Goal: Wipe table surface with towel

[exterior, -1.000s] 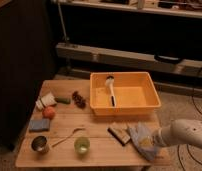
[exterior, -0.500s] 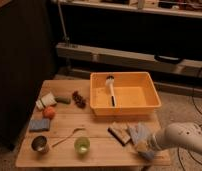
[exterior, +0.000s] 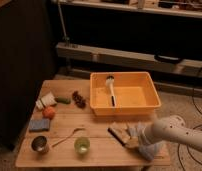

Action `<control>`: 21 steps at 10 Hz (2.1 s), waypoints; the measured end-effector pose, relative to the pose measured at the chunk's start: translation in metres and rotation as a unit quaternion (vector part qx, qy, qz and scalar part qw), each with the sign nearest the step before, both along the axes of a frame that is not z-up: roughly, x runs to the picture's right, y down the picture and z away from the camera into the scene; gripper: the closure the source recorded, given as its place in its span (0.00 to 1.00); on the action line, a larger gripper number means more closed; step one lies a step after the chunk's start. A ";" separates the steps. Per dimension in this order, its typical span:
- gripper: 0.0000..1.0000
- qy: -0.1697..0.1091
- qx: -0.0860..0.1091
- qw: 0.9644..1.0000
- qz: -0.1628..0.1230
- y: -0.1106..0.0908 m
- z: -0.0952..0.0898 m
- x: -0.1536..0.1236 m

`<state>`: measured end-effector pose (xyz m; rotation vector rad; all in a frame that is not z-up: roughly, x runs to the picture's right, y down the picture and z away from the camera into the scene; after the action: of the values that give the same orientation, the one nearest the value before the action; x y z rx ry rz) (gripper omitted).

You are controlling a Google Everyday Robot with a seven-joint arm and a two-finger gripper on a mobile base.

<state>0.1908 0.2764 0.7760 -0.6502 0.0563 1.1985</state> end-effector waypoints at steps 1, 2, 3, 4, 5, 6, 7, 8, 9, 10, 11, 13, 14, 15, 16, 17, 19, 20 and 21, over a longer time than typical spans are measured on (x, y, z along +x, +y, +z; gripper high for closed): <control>0.59 0.001 -0.002 1.000 -0.005 0.002 0.004 -0.002; 0.71 0.001 -0.006 1.000 -0.008 0.004 0.008 -0.003; 0.80 0.001 -0.004 1.000 -0.006 0.002 0.006 -0.003; 0.90 0.000 -0.008 1.000 -0.009 0.004 0.005 -0.002; 0.98 -0.001 -0.008 1.000 -0.009 0.004 0.005 -0.003; 1.00 -0.002 -0.008 1.000 0.000 0.002 0.006 -0.001; 1.00 -0.001 -0.009 1.000 0.008 0.000 0.006 0.004; 1.00 -0.001 -0.011 1.000 0.022 -0.005 0.006 0.008; 1.00 -0.004 -0.014 0.999 0.034 -0.010 0.008 0.004; 1.00 -0.002 -0.015 0.999 0.050 -0.018 0.010 0.000; 1.00 0.002 -0.016 0.998 0.066 -0.028 0.013 -0.005; 1.00 0.002 -0.015 0.996 0.082 -0.057 0.021 -0.021; 1.00 -0.004 -0.013 0.997 0.080 -0.066 0.021 -0.031; 1.00 -0.016 -0.009 0.997 0.072 -0.073 0.017 -0.047; 1.00 -0.025 -0.010 0.998 0.065 -0.072 0.011 -0.056; 1.00 -0.037 -0.012 0.997 0.059 -0.068 0.004 -0.065; 1.00 -0.071 -0.023 0.996 0.048 -0.044 -0.025 -0.088; 1.00 -0.081 -0.028 0.995 0.043 -0.033 -0.037 -0.094; 1.00 -0.090 -0.034 0.995 0.036 -0.018 -0.051 -0.098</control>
<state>0.0924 0.2581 0.7252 -0.8238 -0.0777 1.2072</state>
